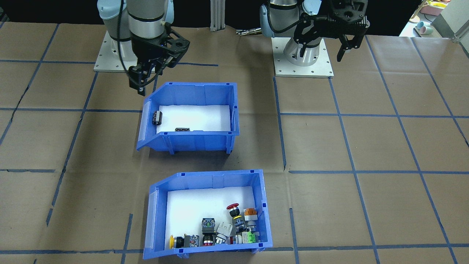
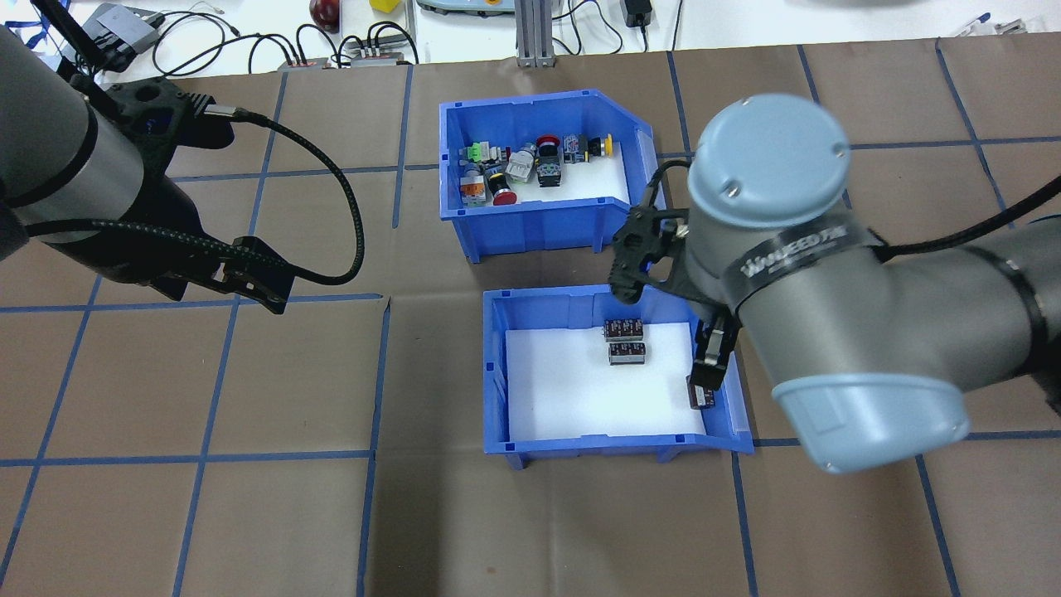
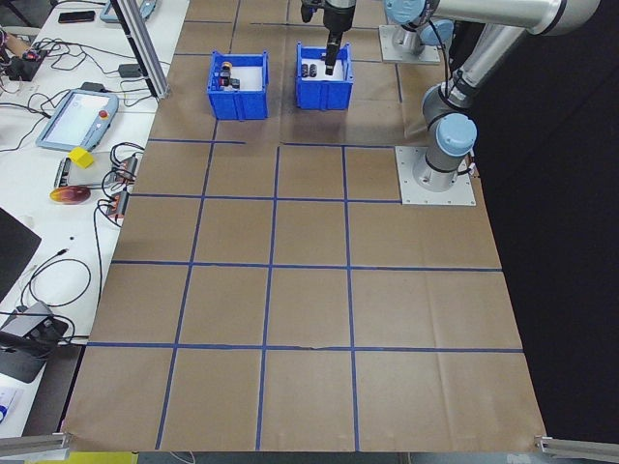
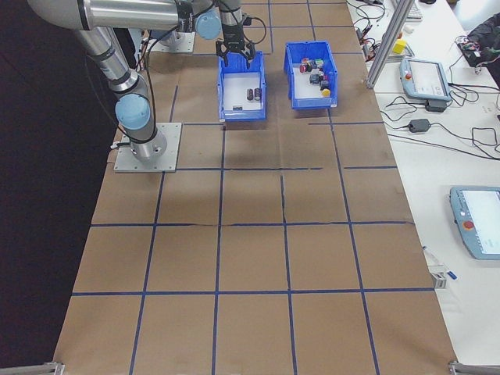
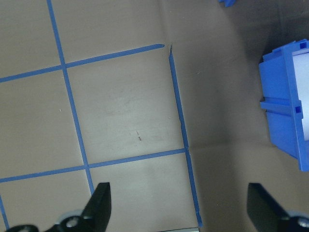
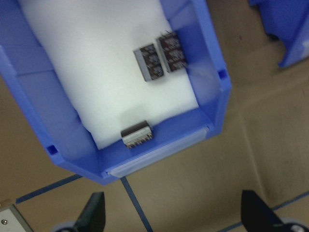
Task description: Place button box in front
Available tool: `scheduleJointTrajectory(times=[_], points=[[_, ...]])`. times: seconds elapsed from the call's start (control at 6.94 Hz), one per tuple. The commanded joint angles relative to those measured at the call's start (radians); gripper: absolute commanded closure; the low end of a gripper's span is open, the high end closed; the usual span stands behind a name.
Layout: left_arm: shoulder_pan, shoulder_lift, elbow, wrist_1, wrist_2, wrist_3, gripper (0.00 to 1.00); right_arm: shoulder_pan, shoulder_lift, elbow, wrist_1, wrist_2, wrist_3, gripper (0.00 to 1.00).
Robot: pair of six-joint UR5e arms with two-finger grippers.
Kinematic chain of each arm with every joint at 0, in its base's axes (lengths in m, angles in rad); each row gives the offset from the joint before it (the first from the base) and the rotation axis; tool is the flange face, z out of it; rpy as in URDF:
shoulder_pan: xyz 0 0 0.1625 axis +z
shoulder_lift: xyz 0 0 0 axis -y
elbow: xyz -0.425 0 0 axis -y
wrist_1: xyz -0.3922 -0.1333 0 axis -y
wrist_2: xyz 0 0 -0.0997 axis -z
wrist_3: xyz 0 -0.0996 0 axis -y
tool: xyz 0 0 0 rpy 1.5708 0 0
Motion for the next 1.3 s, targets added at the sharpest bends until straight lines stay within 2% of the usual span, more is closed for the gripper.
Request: scheduleJointTrajectory(times=[0.0,0.14,0.29,0.58,0.72,1.15], points=[[0.000,0.002,-0.016,0.032,0.007,0.003,0.00,-0.214,-0.003,-0.016,0.007,0.058,0.059,0.00],[0.000,0.000,-0.020,0.044,0.007,0.000,0.00,-0.304,-0.003,-0.019,0.013,0.106,0.212,0.00],[0.000,0.009,-0.026,0.045,0.011,0.003,0.00,-0.365,-0.008,-0.053,0.061,0.149,0.347,0.00],[0.000,0.025,-0.046,0.043,0.007,0.003,0.00,-0.365,0.008,-0.175,0.201,0.157,0.652,0.00],[0.000,0.020,-0.045,0.045,0.007,0.003,0.00,-0.362,0.023,-0.209,0.210,0.195,0.699,0.00],[0.003,-0.038,0.007,0.069,-0.003,0.003,0.00,-0.226,0.061,-0.235,0.210,0.181,0.888,0.00]])
